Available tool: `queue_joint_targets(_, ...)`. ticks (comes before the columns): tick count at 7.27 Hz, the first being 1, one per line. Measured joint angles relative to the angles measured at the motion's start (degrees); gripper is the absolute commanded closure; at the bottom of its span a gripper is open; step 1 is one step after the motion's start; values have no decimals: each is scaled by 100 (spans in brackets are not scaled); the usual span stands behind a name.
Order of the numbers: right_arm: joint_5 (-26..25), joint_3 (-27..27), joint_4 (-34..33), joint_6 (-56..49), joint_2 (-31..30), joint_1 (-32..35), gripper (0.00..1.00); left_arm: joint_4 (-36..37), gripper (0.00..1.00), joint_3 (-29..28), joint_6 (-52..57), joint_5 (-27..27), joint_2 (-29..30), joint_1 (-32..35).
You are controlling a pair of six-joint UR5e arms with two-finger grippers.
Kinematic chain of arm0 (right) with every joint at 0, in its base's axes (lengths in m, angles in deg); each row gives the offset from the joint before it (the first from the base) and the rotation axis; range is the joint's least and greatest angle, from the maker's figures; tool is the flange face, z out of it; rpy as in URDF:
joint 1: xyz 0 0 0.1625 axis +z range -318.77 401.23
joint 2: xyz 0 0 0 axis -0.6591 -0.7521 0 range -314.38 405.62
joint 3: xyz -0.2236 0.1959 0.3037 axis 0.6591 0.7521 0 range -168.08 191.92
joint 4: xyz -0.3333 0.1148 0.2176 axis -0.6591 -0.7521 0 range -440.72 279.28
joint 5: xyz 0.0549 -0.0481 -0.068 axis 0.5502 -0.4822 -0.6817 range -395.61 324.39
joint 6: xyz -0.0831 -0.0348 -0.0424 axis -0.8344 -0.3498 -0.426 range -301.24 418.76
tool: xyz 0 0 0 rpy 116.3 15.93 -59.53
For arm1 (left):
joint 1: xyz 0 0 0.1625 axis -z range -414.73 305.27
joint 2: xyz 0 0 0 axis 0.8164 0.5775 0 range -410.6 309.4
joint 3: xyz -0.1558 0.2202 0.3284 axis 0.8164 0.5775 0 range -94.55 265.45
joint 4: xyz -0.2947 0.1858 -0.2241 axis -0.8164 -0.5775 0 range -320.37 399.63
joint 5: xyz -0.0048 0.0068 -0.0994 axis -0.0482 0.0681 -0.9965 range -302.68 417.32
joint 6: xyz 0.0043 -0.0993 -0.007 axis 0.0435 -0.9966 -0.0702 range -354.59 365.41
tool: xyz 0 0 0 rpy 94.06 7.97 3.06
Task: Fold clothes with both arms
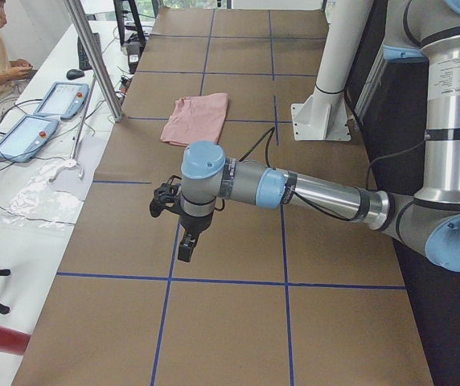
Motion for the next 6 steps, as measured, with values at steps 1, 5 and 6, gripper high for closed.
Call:
queue_joint_targets(1,-50,-165,-9,-15,-144,2,0,277,0,-9,2,-2,2,-1)
queue_joint_targets(5,-220,-241,-21,-38,-322,-27,0,436,0,-472,5,-247,40,-11)
queue_joint_targets(6,-154,-222,-23,-37,-368,-40,0,424,0,-674,8,-405,66,-12)
